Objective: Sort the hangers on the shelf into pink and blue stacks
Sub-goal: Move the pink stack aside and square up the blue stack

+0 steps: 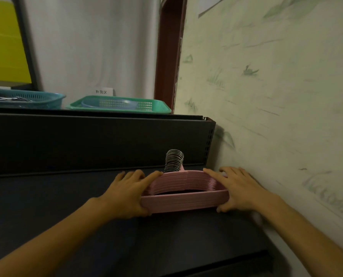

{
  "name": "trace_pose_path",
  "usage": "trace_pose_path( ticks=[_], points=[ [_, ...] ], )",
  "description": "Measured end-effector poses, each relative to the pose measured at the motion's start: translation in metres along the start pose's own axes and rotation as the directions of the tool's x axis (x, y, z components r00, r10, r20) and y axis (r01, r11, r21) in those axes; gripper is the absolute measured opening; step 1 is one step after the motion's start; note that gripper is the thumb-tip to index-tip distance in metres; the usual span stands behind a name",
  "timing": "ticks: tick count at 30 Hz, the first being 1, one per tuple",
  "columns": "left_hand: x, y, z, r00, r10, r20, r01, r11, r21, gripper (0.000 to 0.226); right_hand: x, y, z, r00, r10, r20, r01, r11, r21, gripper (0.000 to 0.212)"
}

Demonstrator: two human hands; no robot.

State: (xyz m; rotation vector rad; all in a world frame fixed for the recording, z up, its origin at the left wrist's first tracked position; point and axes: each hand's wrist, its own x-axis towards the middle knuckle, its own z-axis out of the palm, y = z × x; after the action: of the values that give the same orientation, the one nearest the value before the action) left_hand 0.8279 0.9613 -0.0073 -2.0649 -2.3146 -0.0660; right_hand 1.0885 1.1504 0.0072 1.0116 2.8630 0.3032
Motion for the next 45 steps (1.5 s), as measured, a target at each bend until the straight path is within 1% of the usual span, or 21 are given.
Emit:
trace_pose_path(
  ticks=[1, 3, 5, 7, 9, 11, 14, 16, 19, 23, 26, 30, 33, 37, 39, 43, 45],
  points=[
    [0.0, 0.001, -0.002, 1.0, -0.008, 0.001, 0.008, 0.999, 0.039, 0.107, -0.004, -0.004, -0.003, 1.0, 0.021, 0.017, -0.022, 1.0, 0.023, 0.115],
    [-0.003, 0.0, -0.007, 1.0, -0.017, 0.011, 0.016, 0.999, 0.039, 0.11, -0.01, -0.013, -0.011, 0.999, 0.041, -0.001, -0.041, 0.995, 0.095, 0.113],
    [-0.01, -0.001, -0.014, 1.0, -0.015, 0.0, 0.015, 1.0, -0.012, 0.113, -0.015, -0.023, -0.02, 0.995, 0.045, -0.085, -0.029, 0.982, 0.185, 0.103],
    [-0.022, -0.007, -0.019, 0.999, -0.02, -0.038, 0.019, 0.999, -0.028, 0.11, -0.017, -0.037, -0.031, 0.983, 0.064, -0.175, -0.021, 0.971, 0.237, 0.096],
    [-0.038, -0.018, -0.024, 0.998, -0.035, -0.061, 0.033, 0.999, -0.02, 0.103, -0.014, -0.057, -0.041, 0.964, 0.075, -0.255, -0.016, 0.974, 0.225, 0.092],
    [-0.055, -0.035, -0.029, 0.995, -0.053, -0.08, 0.054, 0.999, 0.007, 0.099, -0.007, -0.08, -0.051, 0.951, 0.067, -0.302, -0.004, 0.979, 0.203, 0.086],
    [-0.083, -0.065, -0.037, 0.99, -0.092, -0.108, 0.096, 0.995, 0.034, 0.094, 0.004, -0.118, -0.065, 0.946, 0.04, -0.322, 0.013, 0.987, 0.161, 0.086],
    [-0.102, -0.085, -0.043, 0.989, -0.106, -0.108, 0.111, 0.993, 0.044, 0.095, 0.009, -0.142, -0.073, 0.943, 0.037, -0.332, 0.018, 0.987, 0.162, 0.088],
    [-0.13, -0.115, -0.054, 0.986, -0.119, -0.118, 0.125, 0.991, 0.046, 0.096, 0.014, -0.18, -0.086, 0.94, 0.045, -0.337, 0.012, 0.986, 0.168, 0.083],
    [-0.165, -0.154, -0.072, 0.985, -0.108, -0.136, 0.118, 0.991, 0.063, 0.081, 0.011, -0.236, -0.11, 0.941, 0.055, -0.335, 0.003, 0.986, 0.169, 0.081],
    [-0.197, -0.185, -0.082, 0.984, -0.078, -0.162, 0.09, 0.993, 0.07, 0.075, 0.005, -0.283, -0.126, 0.944, 0.053, -0.324, 0.004, 0.985, 0.173, 0.08],
    [-0.246, -0.234, -0.086, 0.981, -0.061, -0.186, 0.072, 0.996, 0.055, 0.077, -0.004, -0.353, -0.141, 0.954, 0.06, -0.295, -0.008, 0.984, 0.176, 0.079],
    [-0.283, -0.27, -0.082, 0.982, -0.047, -0.181, 0.057, 0.997, 0.047, 0.087, -0.008, -0.406, -0.15, 0.958, 0.07, -0.278, -0.015, 0.981, 0.193, 0.079],
    [-0.331, -0.317, -0.069, 0.98, 0.004, -0.198, -0.003, 1.0, 0.005, 0.092, -0.019, -0.47, -0.153, 0.959, 0.079, -0.273, 0.0, 0.961, 0.278, 0.078],
    [-0.352, -0.339, -0.065, 0.981, 0.017, -0.195, -0.023, 0.999, -0.029, 0.094, -0.026, -0.496, -0.154, 0.969, 0.062, -0.241, 0.026, 0.938, 0.344, 0.08],
    [-0.383, -0.369, -0.062, 0.996, 0.035, -0.087, -0.045, 0.993, -0.108, 0.094, -0.039, -0.528, -0.151, 0.976, -0.014, -0.215, 0.116, 0.876, 0.467, 0.084],
    [-0.394, -0.38, -0.06, 0.997, 0.051, -0.066, -0.061, 0.983, -0.171, 0.092, -0.047, -0.537, -0.147, 0.979, -0.025, -0.202, 0.129, 0.846, 0.518, 0.083]
  ],
)
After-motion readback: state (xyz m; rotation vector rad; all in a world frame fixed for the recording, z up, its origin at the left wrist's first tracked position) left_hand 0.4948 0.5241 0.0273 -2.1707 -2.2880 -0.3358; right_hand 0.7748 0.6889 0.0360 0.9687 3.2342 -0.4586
